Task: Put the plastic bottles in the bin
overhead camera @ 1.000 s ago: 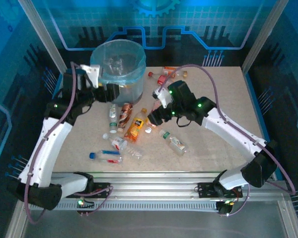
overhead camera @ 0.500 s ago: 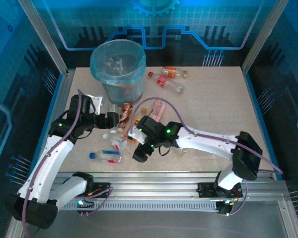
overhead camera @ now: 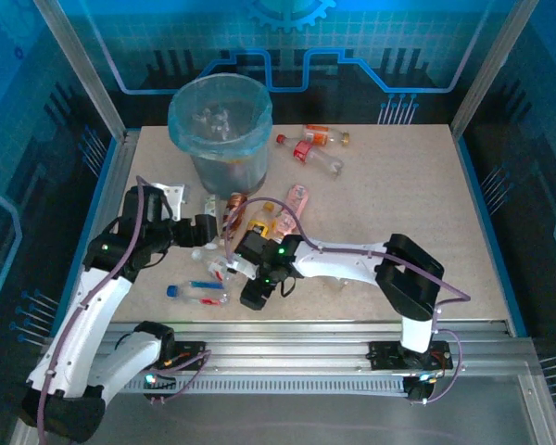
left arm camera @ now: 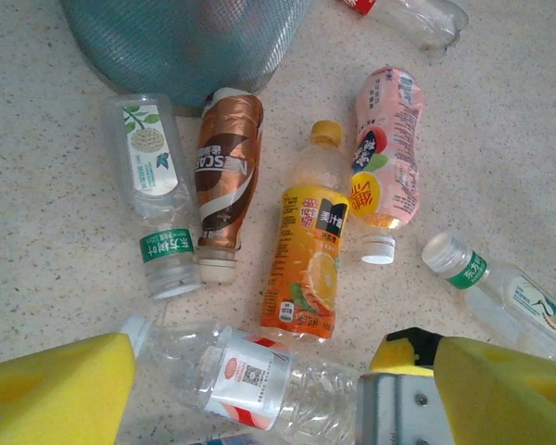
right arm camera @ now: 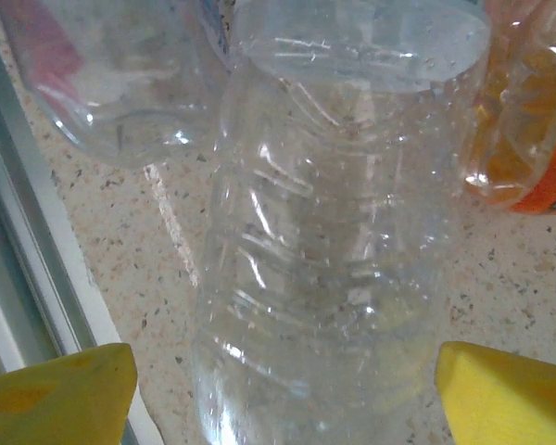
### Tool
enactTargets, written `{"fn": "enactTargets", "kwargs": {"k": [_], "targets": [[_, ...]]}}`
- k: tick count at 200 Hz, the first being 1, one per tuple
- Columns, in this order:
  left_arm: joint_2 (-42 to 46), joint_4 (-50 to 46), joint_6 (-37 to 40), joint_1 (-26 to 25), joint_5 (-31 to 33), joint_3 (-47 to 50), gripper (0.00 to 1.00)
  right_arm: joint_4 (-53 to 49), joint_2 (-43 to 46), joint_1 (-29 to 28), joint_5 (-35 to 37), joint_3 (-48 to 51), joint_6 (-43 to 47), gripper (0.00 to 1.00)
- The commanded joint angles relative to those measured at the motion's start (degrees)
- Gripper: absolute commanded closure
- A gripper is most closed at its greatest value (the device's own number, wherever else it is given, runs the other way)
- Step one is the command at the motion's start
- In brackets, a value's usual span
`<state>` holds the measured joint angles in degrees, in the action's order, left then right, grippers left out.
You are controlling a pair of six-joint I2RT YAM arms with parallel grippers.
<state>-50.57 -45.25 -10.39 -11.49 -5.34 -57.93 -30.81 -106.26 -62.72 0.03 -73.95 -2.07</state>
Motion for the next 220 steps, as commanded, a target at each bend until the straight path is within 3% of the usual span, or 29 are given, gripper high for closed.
{"fn": "enactTargets", "kwargs": {"k": [1, 109, 220], "targets": [[1.3, -1.0, 1.2, -0.1, 2.1, -0.2, 0.15, -1.1, -2.3, -0.8, 0.5, -2.3, 0.0, 0.17], [1.3, 0.9, 0.0, 0.0, 3.2, -2.0, 0.15, -1.5, 0.4, -0.8, 2.4, -0.2, -0.9, 0.41], [1.8, 1.8, -6.5, 0.0, 5.0, -9.6, 0.15, 0.7, 15.1, -0.1, 0.6, 7.4, -2.9, 0.45]]}}
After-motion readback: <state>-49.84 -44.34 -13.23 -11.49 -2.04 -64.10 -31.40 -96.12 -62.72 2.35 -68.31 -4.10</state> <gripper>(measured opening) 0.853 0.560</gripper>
